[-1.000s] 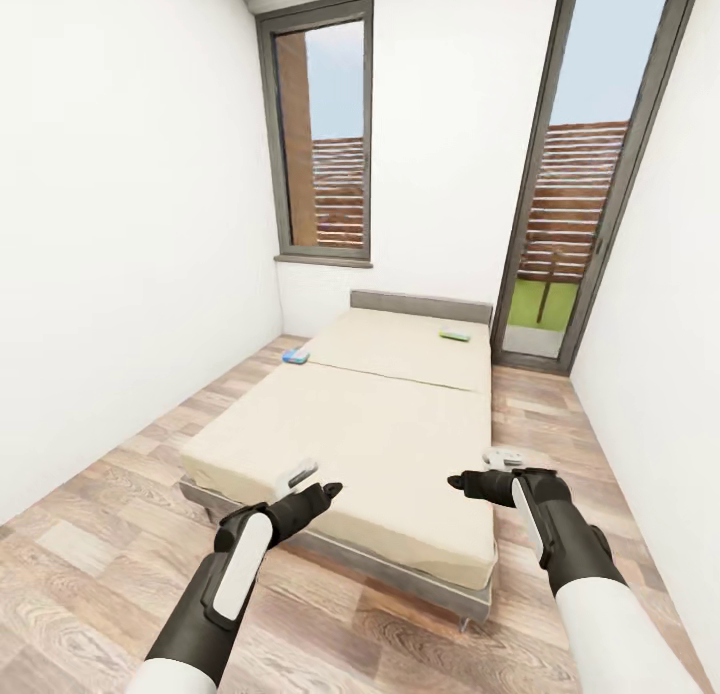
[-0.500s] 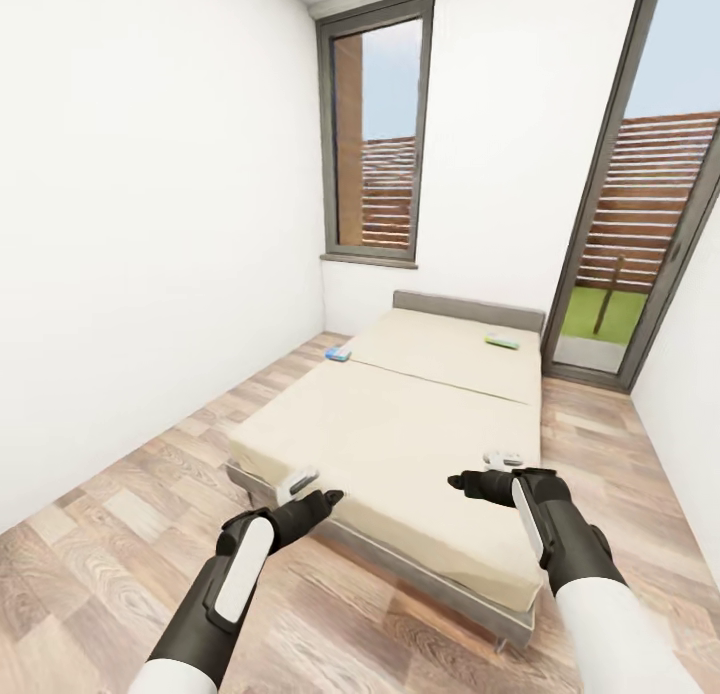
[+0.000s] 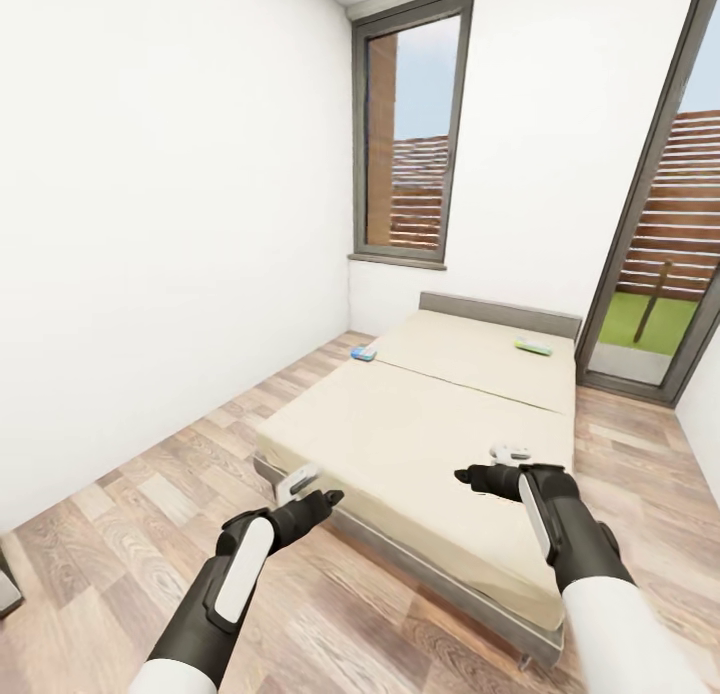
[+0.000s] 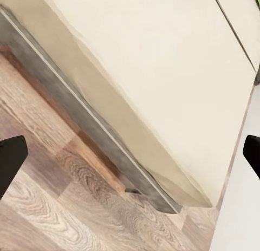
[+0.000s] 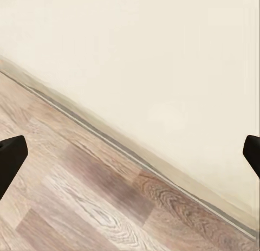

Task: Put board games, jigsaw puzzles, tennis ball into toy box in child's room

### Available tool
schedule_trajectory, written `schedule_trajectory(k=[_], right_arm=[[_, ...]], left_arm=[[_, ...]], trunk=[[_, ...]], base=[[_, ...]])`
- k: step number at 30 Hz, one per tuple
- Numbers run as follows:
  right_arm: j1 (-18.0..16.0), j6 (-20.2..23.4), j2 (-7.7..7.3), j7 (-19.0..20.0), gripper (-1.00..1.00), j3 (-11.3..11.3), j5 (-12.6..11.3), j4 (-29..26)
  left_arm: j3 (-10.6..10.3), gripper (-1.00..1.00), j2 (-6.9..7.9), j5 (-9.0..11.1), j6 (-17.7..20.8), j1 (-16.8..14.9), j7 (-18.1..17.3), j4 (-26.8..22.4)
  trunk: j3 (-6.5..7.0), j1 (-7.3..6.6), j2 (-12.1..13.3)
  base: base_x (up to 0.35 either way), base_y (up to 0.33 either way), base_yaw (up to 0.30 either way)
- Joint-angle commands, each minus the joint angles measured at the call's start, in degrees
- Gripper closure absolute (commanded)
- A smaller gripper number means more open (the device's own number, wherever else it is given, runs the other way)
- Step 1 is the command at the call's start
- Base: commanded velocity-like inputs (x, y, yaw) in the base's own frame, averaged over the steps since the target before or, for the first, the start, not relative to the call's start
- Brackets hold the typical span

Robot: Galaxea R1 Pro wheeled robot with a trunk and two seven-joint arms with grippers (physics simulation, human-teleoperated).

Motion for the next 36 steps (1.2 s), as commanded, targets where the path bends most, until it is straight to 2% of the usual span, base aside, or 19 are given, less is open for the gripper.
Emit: schedule_trajectory(k=[1,11,22,30,36], right_arm=[[-0.04,0.23,-0.31,0.52,-1.00,-0.13,0.60,-0.79],[-0.04,1.50,-1.44,0.59,-1.00,-0.23,0.66,-4.59],[-0.04,8.61,-1.74,0.60,-1.00,-0.25,0.64,-7.02],[0.01,10.75,-1.79,0.58,-1.00,-0.24,0.64,-7.56],[0.01,11.35,-1.82,0.51,-1.00,-0.27,0.66,-7.72]], left_arm=[[-0.02,-1.00,0.13,0.61,0.17,-0.03,0.51,-0.06],[-0.01,-1.00,0.56,1.41,0.21,-0.03,0.46,-0.27],[-0.42,-1.00,0.52,2.89,0.19,-0.03,0.45,-0.85],[-0.82,-1.00,0.46,3.56,0.15,-0.02,0.43,2.86],[-0.97,-1.00,0.51,5.12,0.11,-0.03,0.44,6.06]], trunk=[[-0.07,0.00,-0.04],[-0.07,0.00,-0.04],[-0.07,0.00,-0.04],[-0.07,0.00,-0.04],[-0.07,0.00,-0.04]], base=[[0.000,0.000,0.051],[0.000,0.000,0.025],[0.000,0.000,0.006],[0.000,0.000,0.001],[0.000,0.000,0.000]])
